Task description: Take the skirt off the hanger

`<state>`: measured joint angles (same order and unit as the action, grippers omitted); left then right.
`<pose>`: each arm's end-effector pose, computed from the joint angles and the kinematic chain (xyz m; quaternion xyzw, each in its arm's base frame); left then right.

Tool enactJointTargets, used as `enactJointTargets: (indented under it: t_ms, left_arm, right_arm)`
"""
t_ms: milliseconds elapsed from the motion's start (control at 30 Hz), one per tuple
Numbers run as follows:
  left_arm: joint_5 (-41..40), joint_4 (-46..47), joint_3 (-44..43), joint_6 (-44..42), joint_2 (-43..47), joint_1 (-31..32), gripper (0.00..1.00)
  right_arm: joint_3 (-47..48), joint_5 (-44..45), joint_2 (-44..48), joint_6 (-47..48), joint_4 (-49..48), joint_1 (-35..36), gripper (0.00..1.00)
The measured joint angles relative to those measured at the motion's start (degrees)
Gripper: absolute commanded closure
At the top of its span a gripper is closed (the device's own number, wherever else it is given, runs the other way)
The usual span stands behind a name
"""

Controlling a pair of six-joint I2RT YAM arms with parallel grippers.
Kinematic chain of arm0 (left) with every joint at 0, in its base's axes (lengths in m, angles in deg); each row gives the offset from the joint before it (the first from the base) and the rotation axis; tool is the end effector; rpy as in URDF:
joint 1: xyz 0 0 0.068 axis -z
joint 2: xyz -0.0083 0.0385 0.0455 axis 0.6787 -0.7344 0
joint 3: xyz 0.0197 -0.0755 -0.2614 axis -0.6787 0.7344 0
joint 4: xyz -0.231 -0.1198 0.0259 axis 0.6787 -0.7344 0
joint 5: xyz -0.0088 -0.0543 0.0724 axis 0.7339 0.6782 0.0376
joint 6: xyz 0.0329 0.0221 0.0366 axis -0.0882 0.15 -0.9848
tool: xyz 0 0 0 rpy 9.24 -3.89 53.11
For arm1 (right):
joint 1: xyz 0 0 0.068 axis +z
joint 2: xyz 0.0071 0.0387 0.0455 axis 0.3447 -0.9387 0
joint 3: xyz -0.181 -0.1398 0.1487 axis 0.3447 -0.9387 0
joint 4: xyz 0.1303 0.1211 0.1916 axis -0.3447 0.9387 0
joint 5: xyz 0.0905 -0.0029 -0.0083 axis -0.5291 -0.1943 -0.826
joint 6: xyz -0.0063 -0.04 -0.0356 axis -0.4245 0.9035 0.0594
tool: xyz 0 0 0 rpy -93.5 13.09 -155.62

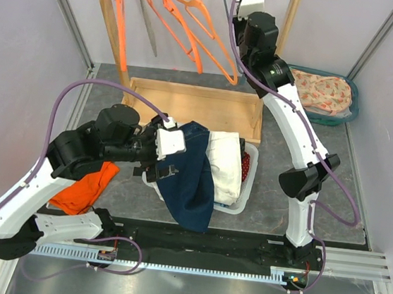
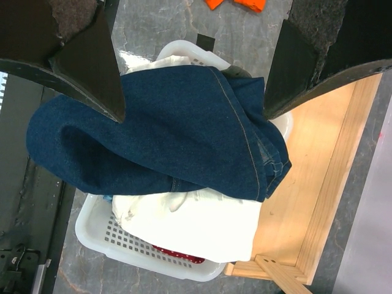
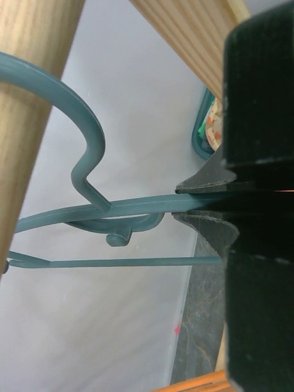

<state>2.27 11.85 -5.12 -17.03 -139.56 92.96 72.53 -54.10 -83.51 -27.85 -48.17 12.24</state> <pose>0.1008 -0.1328 0.4423 0.5823 0.6393 -0.1865 0.4663 0.3856 0.2237 0.5091 -0.0961 0.6848 -0.0687 0.7191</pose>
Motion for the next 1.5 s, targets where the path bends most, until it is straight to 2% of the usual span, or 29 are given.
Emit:
enactJointTargets:
  t_ms: [67,100,167,200,267,300,367,400,600,833,1000,1133,1233,1400,1433,1500]
  left_arm:
    - [-0.02,0.35,0.33,0.0,0.09,0.0,0.0]
    - [-0.04,0.46,0.35,0.0,0.09,0.0,0.0]
    - [-0.17,0.94,0.35,0.0,0.09,0.0,0.0]
    - [-0.31,1.22,0.35,0.02,0.09,0.0,0.0]
    - [-0.68,1.7,0.24,0.04,-0.09,0.0,0.0]
    - [-1.05,1.88,0.11,0.04,-0.26,0.0,0.0]
    - [-1.44,2.47,-0.35,0.07,-0.76,0.0,0.0]
    - [-1.51,2.67,-0.63,0.09,-1.01,0.0,0.0]
    - [-2.64,3.58,-1.49,0.07,-1.42,0.0,0.0]
    - [-4.52,4.59,-2.32,0.07,-1.42,0.0,0.0]
    - [-4.7,5.51,-3.39,0.22,-1.42,0.0,0.0]
    - [-5.7,5.62,-4.39,0.94,-1.42,0.0,0.0]
    - [-6.84,5.55,-5.99,2.08,-1.42,0.0,0.0]
    - [-8.09,5.84,-6.8,5.09,-0.09,-0.79,0.0]
    - [-8.2,5.9,-5.68,5.66,0.85,-1.2,0.0]
    - [-8.81,5.77,-2.91,6.49,2.8,-2.12,0.0]
  right_arm:
    - [-1.88,-0.59,0.83,-0.98,-0.85,0.07,0.73]
    - [-3.08,-0.81,1.57,-1.64,-1.18,0.07,0.64]
    - [-6.49,-1.33,3.69,-2.84,-0.81,0.07,0.54]
    - [-8.48,-1.51,4.85,-3.39,-0.42,0.07,0.45]
    - [-12.26,-1.57,7.19,-4.44,0.13,0.04,0.4]
    - [-13.57,-1.53,8.11,-4.85,0.42,0.04,0.29]
    - [-15.41,-1.53,9.7,-5.68,0.66,0.04,0.16]
    - [-16.22,-1.53,10.64,-5.9,0.98,0.04,0.02]
    - [-18.49,-0.9,17.59,-7.98,2.6,0.13,0.02]
    - [-29.38,-1.77,36.72,-12.22,2.6,0.11,0.02]
    - [-37.73,-8.81,52.65,-17.75,2.19,0.09,0.07]
    - [-48.65,-17.38,61.92,-21.46,0.85,0.28,0.2]
    - [-59.3,-21.53,65.4,-24.06,1.16,0.76,0.4]
    - [-72.54,-24.24,64.67,-27.15,4.04,3.13,0.6]
    - [-74.1,-23.87,64.08,-27.47,5.09,4.44,0.74]
    - [-75.6,-22.18,63.21,-27.58,6.95,7.67,0.85]
